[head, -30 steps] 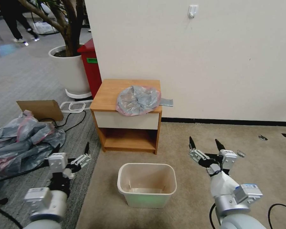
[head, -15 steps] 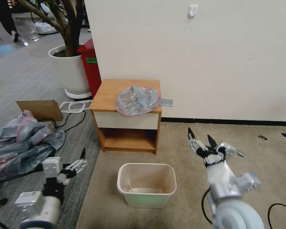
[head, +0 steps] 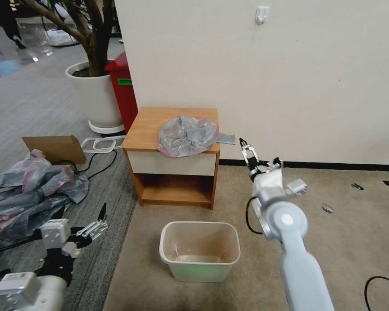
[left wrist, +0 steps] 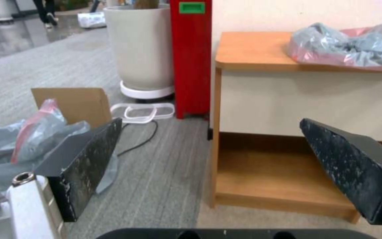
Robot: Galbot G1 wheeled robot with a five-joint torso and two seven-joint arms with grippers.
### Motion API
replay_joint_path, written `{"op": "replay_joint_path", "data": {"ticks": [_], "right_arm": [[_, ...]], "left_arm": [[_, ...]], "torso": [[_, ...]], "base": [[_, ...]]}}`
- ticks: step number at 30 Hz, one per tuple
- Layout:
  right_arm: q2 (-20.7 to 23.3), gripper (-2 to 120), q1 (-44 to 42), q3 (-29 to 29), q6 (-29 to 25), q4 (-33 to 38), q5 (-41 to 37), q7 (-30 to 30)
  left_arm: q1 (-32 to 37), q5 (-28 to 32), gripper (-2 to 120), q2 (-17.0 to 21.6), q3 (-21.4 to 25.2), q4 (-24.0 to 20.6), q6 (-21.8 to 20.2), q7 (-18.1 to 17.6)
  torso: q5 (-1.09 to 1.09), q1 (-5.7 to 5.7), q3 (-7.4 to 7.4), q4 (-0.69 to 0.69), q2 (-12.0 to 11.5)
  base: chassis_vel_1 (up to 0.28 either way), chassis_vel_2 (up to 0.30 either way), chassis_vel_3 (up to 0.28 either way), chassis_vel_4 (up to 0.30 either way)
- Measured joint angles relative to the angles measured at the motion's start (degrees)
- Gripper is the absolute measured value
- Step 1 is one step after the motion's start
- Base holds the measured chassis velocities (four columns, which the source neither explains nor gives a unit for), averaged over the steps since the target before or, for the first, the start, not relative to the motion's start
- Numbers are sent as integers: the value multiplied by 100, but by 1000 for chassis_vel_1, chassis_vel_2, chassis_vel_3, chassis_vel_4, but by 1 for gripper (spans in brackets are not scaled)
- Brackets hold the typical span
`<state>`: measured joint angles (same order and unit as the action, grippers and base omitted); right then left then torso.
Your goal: Pick up the garbage bag from the table and place it over the trash can.
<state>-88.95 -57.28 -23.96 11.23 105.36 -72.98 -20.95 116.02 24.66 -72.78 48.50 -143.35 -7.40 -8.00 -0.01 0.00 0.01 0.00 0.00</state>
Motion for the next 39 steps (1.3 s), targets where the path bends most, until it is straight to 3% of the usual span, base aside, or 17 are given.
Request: {"op": "replay_joint_path", "data": {"ticks": [9, 12, 14, 16, 24, 30, 32, 34, 37, 39], "right_arm": [[-312, 92, 591, 37, -68, -910, 249, 211], [-317, 78, 813, 30, -154, -1182, 296, 169], [-317, 76, 846, 29, -160, -1206, 290, 157], [-317, 65, 988, 4, -170, -1334, 276, 131], [-318, 39, 1196, -26, -170, -1561, 230, 29], [-332, 13, 1188, -18, -168, -1494, 121, -61], [-332, 12, 1181, -17, -169, -1482, 106, -78], [-328, 0, 1098, 28, -174, -1274, 32, -202], [-326, 0, 952, 176, -204, -978, 18, -367], [-261, 0, 430, 590, -289, -179, 18, -652]], "left_arm": [[54, 21, 100, -37, 39, 5, 90, 20], [57, 21, 100, -41, 41, 7, 96, 22], [57, 21, 100, -48, 41, 7, 102, 25], [62, 20, 100, -76, 36, 8, 139, 43], [64, 10, 100, -88, 33, 10, 192, 73], [30, 12, 100, -66, 29, 11, 195, 77], [27, 13, 100, -63, 27, 11, 194, 77], [9, 17, 100, -57, 17, 11, 188, 77], [-5, 20, 100, -53, 9, 11, 182, 77], [-19, 24, 100, -49, 16, 11, 179, 77]], "torso": [[1, 0, 0, 0, 0], [1, 0, -1, 0, 0], [1, 0, 0, -1, 0], [1, 0, -1, 0, 0], [1, 0, 0, 0, 0], [1, 0, -1, 0, 0], [1, 0, -1, 0, 0], [2, 0, -1, 0, 0], [1, 0, -1, -1, 0], [1, 0, -1, 2, 0]], "base": [[0, 0, 0, 0], [0, 0, 0, 0], [0, 0, 0, 0], [0, 0, 0, 0], [0, 0, 0, 0], [0, 0, 0, 0], [0, 0, 0, 0], [0, 0, 0, 0], [0, 0, 0, 0], [0, 0, 0, 0]]}}
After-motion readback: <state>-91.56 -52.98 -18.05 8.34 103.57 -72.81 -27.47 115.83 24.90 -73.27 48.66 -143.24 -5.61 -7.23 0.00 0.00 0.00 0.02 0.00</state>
